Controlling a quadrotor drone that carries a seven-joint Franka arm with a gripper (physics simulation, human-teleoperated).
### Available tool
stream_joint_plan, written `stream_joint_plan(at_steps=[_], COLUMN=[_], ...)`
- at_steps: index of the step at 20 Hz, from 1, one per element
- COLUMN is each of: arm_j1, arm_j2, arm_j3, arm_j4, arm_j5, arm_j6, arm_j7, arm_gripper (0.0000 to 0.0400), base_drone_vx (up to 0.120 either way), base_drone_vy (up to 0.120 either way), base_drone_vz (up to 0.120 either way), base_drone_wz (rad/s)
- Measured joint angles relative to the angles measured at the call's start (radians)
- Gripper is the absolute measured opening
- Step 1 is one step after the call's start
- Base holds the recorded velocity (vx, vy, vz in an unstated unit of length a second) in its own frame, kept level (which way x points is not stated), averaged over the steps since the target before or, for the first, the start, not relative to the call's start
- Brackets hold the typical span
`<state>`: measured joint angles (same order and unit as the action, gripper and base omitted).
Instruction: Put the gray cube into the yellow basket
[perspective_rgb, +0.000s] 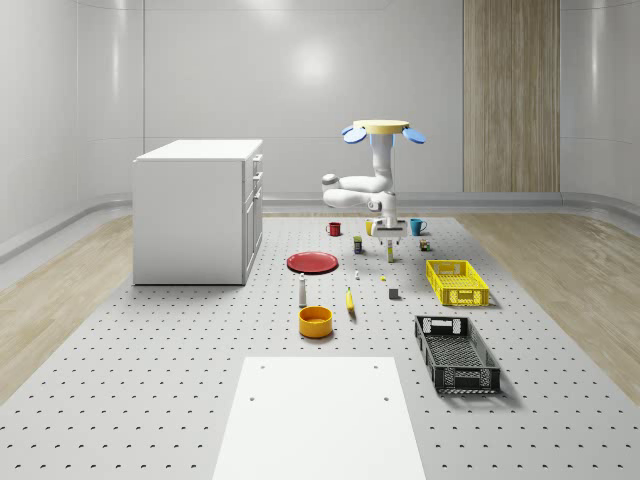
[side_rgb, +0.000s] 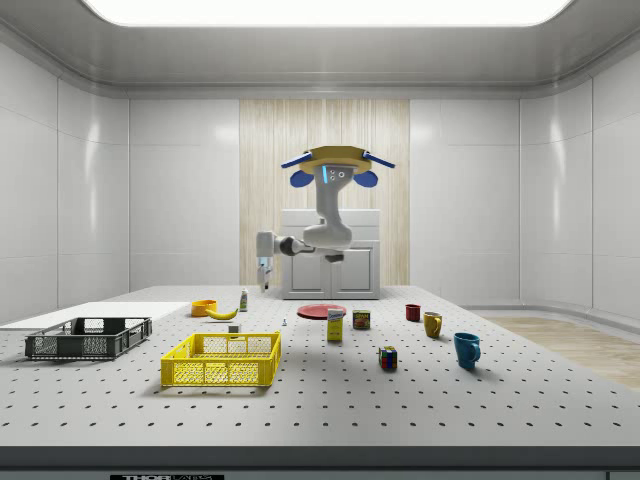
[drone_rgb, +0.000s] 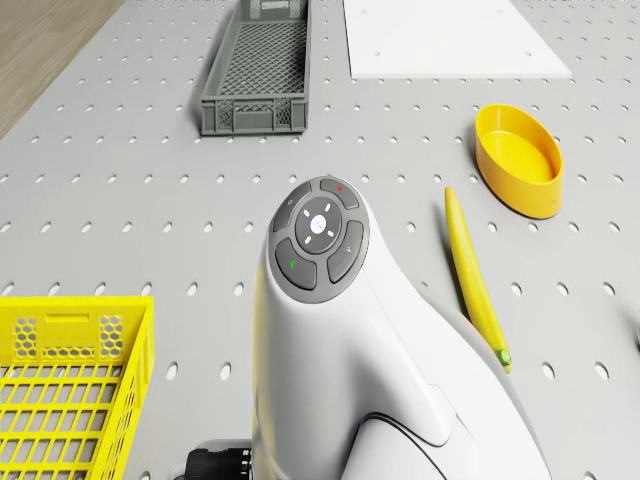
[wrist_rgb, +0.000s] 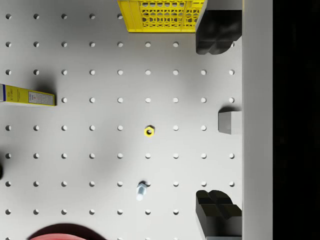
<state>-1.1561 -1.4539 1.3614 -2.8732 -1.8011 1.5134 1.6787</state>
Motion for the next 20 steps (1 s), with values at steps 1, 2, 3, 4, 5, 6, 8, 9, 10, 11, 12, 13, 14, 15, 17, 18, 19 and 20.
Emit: stream_joint_plan(at_steps=[1,2,3,4,5,6,8,9,10,11,12,13,14,15,17,18,19,20], arm_j1=[0.000,-0.001,-0.001,-0.002,-0.002,-0.003,-0.004,-0.004,-0.004,-0.005,-0.005,-0.005,-0.006,-0.006,-0.007,-0.007,-0.008,-0.008], arm_j2=[-0.002,-0.004,-0.006,-0.008,-0.010,-0.012,-0.016,-0.017,-0.019,-0.021,-0.023,-0.024,-0.026,-0.028,-0.031,-0.033,-0.034,-0.036], arm_j3=[0.000,0.001,0.001,0.001,0.002,0.002,0.003,0.003,0.003,0.003,0.004,0.004,0.004,0.005,0.005,0.005,0.006,0.006], arm_j4=[0.000,0.000,0.000,0.000,0.000,0.001,0.001,0.001,0.001,0.001,0.001,0.001,0.001,0.001,0.001,0.001,0.002,0.002], arm_j5=[0.001,0.002,0.003,0.003,0.004,0.005,0.006,0.007,0.008,0.009,0.009,0.010,0.011,0.012,0.013,0.014,0.014,0.015], arm_j6=[0.002,0.004,0.006,0.007,0.009,0.011,0.014,0.016,0.018,0.020,0.021,0.023,0.024,0.026,0.029,0.031,0.032,0.034], arm_j7=[0.000,0.001,0.001,0.001,0.002,0.002,0.003,0.003,0.004,0.004,0.004,0.005,0.005,0.005,0.006,0.006,0.006,0.007], arm_gripper=[0.0400,0.0400,0.0400,0.0400,0.0400,0.0400,0.0400,0.0400,0.0400,0.0400,0.0400,0.0400,0.0400,0.0400,0.0400,0.0400,0.0400,0.0400], base_drone_vx=[0.120,0.120,0.120,0.120,0.120,0.120,0.120,0.120,0.120,0.120,0.120,0.120,0.120,0.120,0.080,0.000,0.000,0.000], base_drone_vy=[0.000,0.000,0.000,0.000,0.000,0.000,0.000,0.000,0.000,0.000,0.000,0.000,0.000,0.000,0.000,0.000,0.000,0.000], base_drone_vz=[0.000,0.000,0.000,0.000,0.000,0.000,0.000,-0.120,-0.120,-0.120,-0.120,-0.120,-0.120,-0.120,-0.120,-0.120,-0.120,-0.120], base_drone_wz=[0.000,0.000,0.000,0.000,0.000,0.000,0.000,0.000,0.000,0.000,0.000,0.000,0.000,0.000,0.000,0.000,0.000,0.000])
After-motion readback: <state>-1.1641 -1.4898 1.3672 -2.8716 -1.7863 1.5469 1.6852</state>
